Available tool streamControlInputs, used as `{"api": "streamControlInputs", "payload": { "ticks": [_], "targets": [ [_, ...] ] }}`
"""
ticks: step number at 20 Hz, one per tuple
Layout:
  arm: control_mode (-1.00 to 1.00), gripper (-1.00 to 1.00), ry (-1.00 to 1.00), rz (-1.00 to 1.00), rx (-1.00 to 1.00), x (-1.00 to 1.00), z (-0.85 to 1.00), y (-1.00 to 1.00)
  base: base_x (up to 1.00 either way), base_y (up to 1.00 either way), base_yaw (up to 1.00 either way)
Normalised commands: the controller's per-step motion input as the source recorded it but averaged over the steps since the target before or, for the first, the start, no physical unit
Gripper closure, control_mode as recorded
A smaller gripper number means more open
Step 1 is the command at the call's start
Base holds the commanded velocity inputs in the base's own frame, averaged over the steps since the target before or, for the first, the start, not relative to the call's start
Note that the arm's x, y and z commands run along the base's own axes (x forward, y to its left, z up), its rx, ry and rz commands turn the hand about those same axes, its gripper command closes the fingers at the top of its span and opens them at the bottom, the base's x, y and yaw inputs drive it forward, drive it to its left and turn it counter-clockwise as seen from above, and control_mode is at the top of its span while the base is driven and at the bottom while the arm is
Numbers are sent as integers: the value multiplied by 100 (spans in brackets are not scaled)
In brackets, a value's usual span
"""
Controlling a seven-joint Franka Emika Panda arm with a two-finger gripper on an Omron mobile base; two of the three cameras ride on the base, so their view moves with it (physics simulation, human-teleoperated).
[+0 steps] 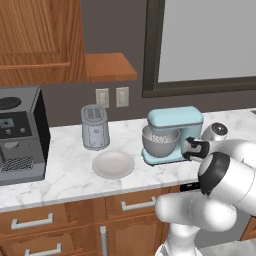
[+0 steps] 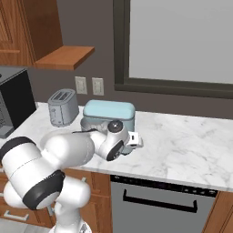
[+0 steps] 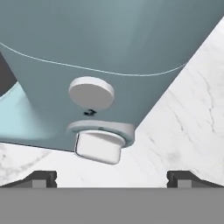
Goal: Add butter and sugar cubes to the stand mixer bowl and then turn on the stand mixer to begin making frosting.
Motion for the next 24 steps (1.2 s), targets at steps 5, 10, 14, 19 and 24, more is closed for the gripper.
{"api": "streamControlInputs", "payload": {
  "ticks": [5, 10, 14, 19, 24],
  "targets": [
    [-100, -100, 0, 0, 0, 16, 14, 0, 0, 0, 0],
    [-100, -100, 0, 0, 0, 25, 2, 0, 0, 0, 0],
    [-100, -100, 0, 0, 0, 18, 0, 0, 0, 0, 0],
    [-100, -100, 0, 0, 0, 7, -1, 0, 0, 0, 0],
    [-100, 100, 0, 0, -3, 0, -14, 0, 0, 0, 0]
  ]
}}
